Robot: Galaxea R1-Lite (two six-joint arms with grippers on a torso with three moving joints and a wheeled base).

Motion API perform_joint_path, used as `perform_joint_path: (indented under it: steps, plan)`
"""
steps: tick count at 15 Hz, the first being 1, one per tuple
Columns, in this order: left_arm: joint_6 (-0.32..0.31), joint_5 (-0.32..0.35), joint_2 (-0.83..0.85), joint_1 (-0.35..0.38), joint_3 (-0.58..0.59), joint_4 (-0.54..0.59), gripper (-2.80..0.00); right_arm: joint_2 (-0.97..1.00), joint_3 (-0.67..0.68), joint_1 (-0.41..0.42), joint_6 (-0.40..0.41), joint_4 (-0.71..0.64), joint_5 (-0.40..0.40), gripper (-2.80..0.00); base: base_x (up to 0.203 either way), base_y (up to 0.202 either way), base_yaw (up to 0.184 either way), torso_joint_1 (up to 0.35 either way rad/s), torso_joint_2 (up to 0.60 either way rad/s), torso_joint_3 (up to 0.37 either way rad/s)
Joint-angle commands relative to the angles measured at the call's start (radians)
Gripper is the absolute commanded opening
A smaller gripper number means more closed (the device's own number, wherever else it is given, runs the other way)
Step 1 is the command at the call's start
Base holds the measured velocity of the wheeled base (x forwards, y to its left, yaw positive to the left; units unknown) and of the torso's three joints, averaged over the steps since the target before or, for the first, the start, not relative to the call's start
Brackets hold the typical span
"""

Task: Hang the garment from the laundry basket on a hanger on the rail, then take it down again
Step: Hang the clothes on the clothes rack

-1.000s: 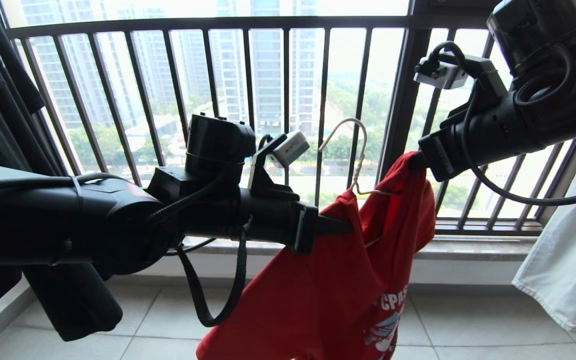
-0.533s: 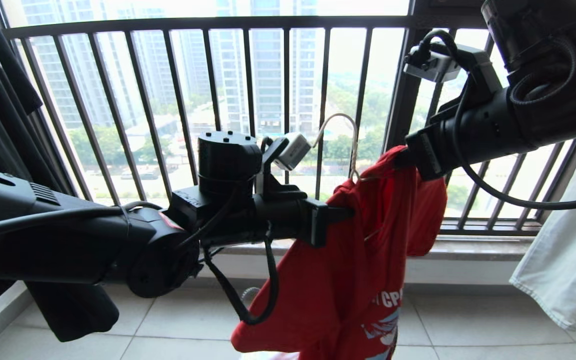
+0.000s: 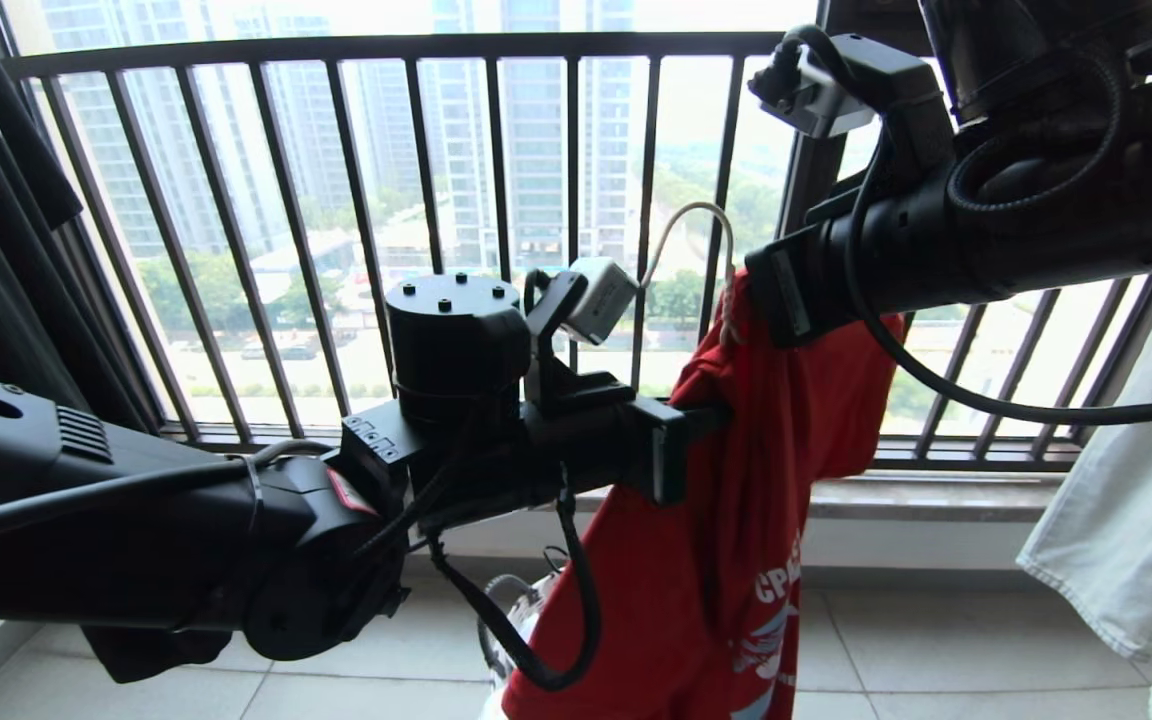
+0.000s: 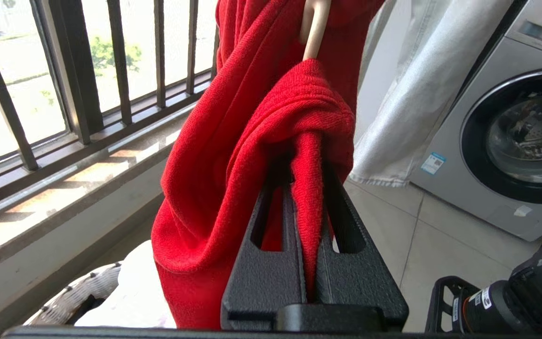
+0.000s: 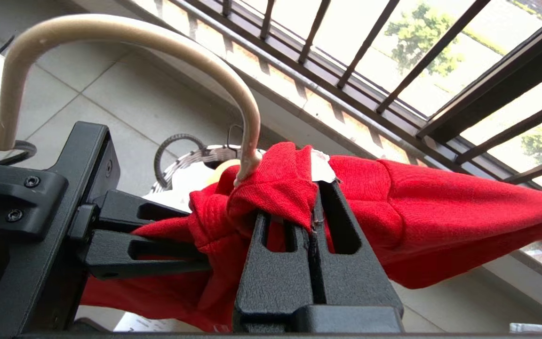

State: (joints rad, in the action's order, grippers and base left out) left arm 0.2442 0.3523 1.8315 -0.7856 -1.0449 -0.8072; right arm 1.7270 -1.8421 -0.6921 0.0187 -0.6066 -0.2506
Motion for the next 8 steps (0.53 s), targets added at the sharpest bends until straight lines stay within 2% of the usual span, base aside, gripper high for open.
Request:
perform_joint_path:
  steps: [1, 4, 5, 8]
  plan:
    - [0.001, -0.035, 0.01, -0.006, 0.004, -0.078, -2.8, 0.012, -0.002, -0.022, 0.0, -0.003, -0.048, -2.8, 0.0, 0.0, 0.0, 0.0, 0.0, 0.0]
    - [-0.006, -0.105, 0.041, -0.012, 0.008, -0.159, -2.8, 0.014, -0.026, -0.021, 0.001, 0.005, -0.125, -2.8, 0.0, 0.0, 0.0, 0.0, 0.0, 0.0]
    - [-0.005, -0.131, 0.051, -0.016, 0.003, -0.188, -2.8, 0.01, -0.026, -0.021, 0.001, 0.004, -0.127, -2.8, 0.0, 0.0, 0.0, 0.0, 0.0, 0.0]
    - [-0.006, -0.139, 0.066, -0.018, 0.003, -0.215, -2.8, 0.011, -0.037, -0.023, 0.001, 0.004, -0.127, -2.8, 0.0, 0.0, 0.0, 0.0, 0.0, 0.0]
